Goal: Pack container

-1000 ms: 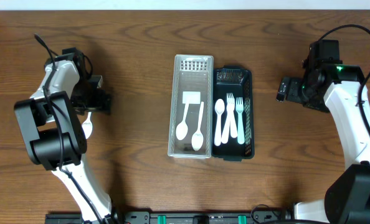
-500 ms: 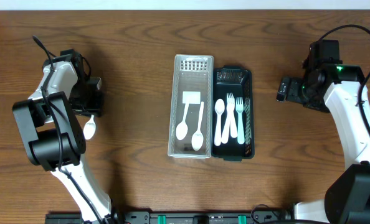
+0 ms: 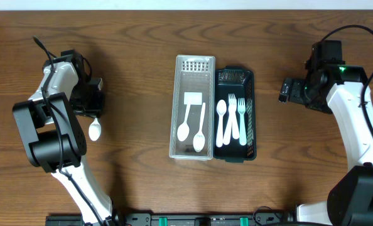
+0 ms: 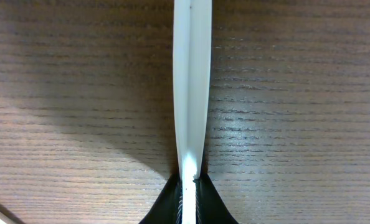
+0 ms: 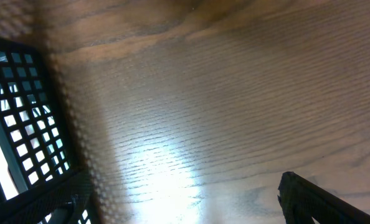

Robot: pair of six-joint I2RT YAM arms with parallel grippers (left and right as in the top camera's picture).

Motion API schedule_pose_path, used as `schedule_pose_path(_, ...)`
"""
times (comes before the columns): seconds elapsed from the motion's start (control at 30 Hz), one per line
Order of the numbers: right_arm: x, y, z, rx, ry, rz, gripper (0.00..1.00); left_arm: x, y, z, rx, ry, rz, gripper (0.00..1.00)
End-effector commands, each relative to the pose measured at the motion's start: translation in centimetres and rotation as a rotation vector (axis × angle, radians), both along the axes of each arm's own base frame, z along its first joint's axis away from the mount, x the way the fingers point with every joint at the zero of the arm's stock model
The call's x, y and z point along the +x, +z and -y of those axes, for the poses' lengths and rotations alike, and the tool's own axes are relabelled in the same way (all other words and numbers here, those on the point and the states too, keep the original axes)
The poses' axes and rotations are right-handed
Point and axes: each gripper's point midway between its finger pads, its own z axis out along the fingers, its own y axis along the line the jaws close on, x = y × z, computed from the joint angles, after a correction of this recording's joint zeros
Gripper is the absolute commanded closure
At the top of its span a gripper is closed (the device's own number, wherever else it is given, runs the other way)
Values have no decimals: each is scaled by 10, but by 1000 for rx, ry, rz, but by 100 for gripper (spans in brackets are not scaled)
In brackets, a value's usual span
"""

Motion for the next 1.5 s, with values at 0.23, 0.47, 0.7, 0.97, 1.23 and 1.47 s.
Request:
schedule_pose_path(0.23,-1,-1,2,-10,9,-5,1,20,78,61,-91,12,155,94)
schedule_pose_path(0.47,-1,-1,2,-10,9,-5,1,6,175,162,-120,-165,394,94)
schedule_pose_path(0.7,-2,-1,2,-10,9,-9,1,-26,205,251,-160,-310,486,94)
schedule_pose_path(0.97,-3,-2,2,-10,9,-16,1,-11,204,228,2,-284,537,94)
schedule_pose_path(1.23,-3,-2,2,-10,9,-17,1,26,210,150,49,-35,591,36)
schedule_pose_path(1.47,-4,-2,2,-10,9,-18,1,41,182,99,36,158,534,19)
